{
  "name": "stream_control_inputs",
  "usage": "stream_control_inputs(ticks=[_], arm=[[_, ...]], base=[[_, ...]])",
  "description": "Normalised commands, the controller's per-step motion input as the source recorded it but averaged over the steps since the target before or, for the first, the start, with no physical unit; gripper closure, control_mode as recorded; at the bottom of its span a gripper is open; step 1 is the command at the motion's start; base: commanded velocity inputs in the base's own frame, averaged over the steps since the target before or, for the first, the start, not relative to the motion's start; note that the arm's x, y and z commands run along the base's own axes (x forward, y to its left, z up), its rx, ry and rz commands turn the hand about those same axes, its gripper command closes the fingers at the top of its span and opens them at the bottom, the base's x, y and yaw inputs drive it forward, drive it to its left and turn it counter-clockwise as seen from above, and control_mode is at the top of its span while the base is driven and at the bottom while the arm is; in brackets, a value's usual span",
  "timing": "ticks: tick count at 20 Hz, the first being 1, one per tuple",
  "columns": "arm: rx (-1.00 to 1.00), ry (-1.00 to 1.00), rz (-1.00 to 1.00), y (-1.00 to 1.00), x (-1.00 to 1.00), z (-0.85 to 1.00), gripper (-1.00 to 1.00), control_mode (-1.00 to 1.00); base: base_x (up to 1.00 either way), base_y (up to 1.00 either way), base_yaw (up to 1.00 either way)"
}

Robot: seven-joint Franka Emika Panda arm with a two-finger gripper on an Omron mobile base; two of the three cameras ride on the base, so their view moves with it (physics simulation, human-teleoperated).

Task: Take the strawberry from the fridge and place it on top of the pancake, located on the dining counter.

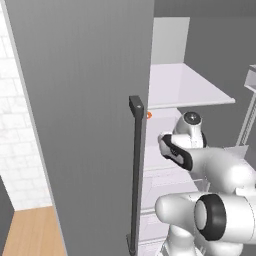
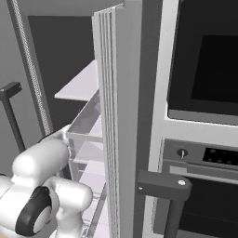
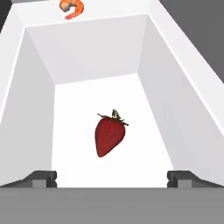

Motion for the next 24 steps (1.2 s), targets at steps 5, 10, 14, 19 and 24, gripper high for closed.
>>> stream_control_inputs(ticks=[5,10,14,19,24], arm=[[0.0,0.0,0.0,0.0,0.4,-0.17,-1.0,-1.0],[0.0,0.0,0.0,0.0,0.21,-0.2,-1.0,-1.0],[0.0,0.0,0.0,-0.01,0.15,-0.12,-1.0,-1.0],[0.0,0.0,0.0,-0.01,0.01,-0.07,-1.0,-1.0],[0.0,0.01,0.0,0.0,0.03,-0.04,-1.0,-1.0]], base=[[0.0,0.0,0.0],[0.0,0.0,0.0],[0.0,0.0,0.0],[0.0,0.0,0.0],[0.0,0.0,0.0]])
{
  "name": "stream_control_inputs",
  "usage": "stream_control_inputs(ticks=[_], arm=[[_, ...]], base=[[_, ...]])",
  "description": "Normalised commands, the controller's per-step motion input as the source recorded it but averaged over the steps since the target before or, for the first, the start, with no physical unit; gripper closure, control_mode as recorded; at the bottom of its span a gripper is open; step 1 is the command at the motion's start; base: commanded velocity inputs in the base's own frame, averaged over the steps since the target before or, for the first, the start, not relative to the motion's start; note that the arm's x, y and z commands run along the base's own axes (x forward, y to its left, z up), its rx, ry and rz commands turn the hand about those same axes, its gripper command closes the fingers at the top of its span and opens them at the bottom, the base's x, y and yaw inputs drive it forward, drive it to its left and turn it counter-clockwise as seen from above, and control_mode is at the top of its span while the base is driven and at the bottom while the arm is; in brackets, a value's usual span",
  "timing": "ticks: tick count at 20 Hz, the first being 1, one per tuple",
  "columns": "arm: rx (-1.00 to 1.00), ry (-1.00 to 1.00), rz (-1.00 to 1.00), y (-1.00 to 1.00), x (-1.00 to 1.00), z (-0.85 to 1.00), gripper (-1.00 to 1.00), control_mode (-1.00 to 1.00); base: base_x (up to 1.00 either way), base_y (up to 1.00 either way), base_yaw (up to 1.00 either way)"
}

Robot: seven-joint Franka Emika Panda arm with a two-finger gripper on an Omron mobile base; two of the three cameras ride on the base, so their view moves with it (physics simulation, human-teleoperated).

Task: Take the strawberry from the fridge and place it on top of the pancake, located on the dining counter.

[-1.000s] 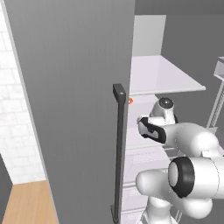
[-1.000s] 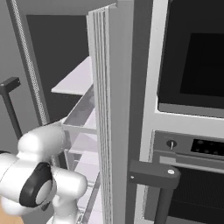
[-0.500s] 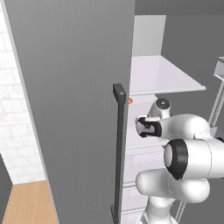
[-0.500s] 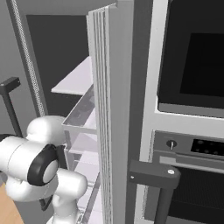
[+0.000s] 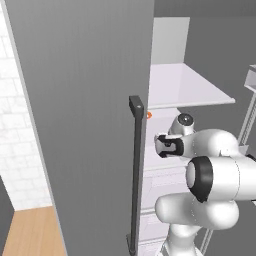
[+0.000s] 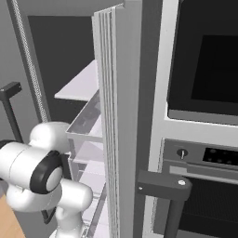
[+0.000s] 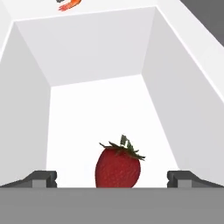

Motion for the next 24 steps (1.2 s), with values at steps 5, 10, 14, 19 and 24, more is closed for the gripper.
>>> stream_control_inputs(ticks=[5,10,14,19,24], arm=[[0.0,0.04,0.0,0.0,0.1,-0.1,-1.0,-1.0],[0.0,0.05,0.0,0.0,0.0,-0.11,-1.0,-1.0],[0.0,0.04,0.0,0.0,0.01,-0.09,-1.0,-1.0],[0.0,0.05,0.0,-0.05,0.32,-0.09,-1.0,-1.0],[0.0,0.04,0.0,-0.08,0.14,-0.06,1.0,-1.0]], base=[[0.0,0.0,0.0],[0.0,0.0,0.0],[0.0,0.0,0.0],[0.0,0.0,0.0],[0.0,0.0,0.0]])
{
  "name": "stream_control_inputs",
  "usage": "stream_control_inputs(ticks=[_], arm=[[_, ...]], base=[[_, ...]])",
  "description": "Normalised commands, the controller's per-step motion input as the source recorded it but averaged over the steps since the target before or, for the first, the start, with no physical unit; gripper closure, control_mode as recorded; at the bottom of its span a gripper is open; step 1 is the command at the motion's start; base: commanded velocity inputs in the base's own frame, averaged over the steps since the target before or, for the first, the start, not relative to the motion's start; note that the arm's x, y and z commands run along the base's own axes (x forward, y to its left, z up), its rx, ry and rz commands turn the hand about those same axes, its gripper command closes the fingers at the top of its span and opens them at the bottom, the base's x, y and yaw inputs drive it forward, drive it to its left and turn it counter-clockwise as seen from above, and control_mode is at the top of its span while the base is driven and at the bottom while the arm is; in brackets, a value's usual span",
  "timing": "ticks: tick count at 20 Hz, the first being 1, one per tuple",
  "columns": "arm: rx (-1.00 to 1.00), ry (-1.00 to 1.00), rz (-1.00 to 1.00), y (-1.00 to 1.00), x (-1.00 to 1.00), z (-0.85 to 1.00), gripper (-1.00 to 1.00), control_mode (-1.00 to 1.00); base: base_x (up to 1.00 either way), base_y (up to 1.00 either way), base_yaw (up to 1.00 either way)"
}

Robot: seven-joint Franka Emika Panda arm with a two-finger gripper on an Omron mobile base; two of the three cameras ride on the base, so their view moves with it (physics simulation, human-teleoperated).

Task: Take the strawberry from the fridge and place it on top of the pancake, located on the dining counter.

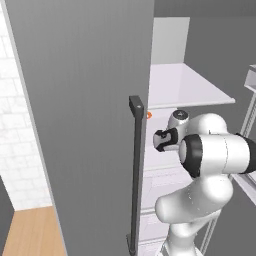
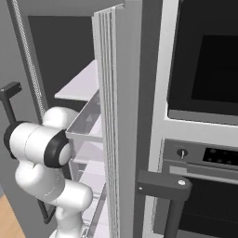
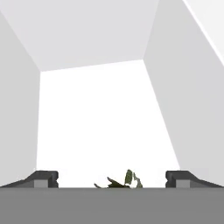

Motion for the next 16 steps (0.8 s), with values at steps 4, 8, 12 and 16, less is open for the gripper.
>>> stream_control_inputs(ticks=[4,8,12,16], arm=[[0.0,0.01,0.0,0.0,-0.17,-0.18,1.0,-1.0],[0.0,0.0,0.0,0.0,-0.49,-0.09,1.0,-1.0],[0.0,0.0,0.0,0.0,-0.79,-0.09,1.0,-1.0],[0.0,-0.07,0.0,0.02,-0.61,0.02,1.0,-1.0]], base=[[0.0,0.0,0.0],[0.0,0.0,0.0],[0.0,0.0,0.0],[0.0,0.0,0.0]])
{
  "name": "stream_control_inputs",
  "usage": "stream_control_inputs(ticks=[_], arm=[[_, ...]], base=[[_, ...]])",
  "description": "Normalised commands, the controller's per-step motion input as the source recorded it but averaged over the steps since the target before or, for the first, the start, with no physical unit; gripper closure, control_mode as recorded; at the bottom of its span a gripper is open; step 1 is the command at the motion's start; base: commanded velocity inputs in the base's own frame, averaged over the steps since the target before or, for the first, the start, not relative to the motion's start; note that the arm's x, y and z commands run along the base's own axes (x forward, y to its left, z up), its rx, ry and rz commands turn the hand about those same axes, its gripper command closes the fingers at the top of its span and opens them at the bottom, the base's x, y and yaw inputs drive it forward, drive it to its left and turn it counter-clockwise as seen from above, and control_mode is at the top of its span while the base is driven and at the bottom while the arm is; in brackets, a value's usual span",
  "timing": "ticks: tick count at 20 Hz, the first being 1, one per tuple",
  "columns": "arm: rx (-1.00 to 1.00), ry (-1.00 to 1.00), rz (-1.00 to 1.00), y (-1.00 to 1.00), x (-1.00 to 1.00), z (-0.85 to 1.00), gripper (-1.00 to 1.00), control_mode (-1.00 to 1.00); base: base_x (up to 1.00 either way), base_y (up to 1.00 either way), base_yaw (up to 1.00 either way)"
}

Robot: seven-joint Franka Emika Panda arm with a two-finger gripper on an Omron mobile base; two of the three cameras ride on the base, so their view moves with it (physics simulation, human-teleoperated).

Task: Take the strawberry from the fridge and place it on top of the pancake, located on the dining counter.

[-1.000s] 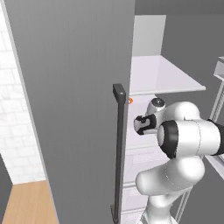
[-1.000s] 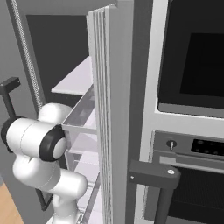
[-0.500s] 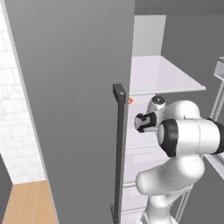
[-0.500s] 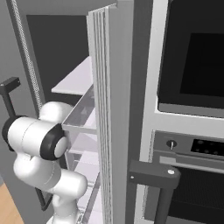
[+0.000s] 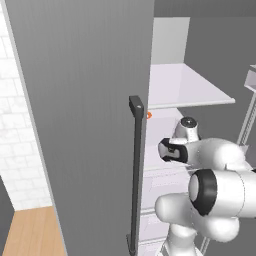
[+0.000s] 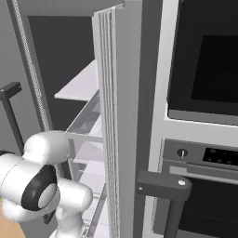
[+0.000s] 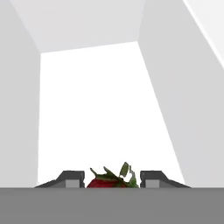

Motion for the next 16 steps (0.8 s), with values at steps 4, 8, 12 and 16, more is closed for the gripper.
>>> stream_control_inputs(ticks=[4,8,12,16], arm=[[0.0,-0.13,0.0,0.09,-0.98,0.71,1.0,-1.0],[0.0,-0.04,0.0,0.11,-1.0,1.0,1.0,-1.0],[0.0,0.0,0.01,0.13,-0.92,1.0,1.0,-1.0],[0.0,0.05,0.0,0.29,-0.77,1.0,1.0,-1.0]], base=[[0.0,0.0,0.0],[0.0,0.0,0.0],[0.0,0.0,0.0],[0.0,0.0,0.0]])
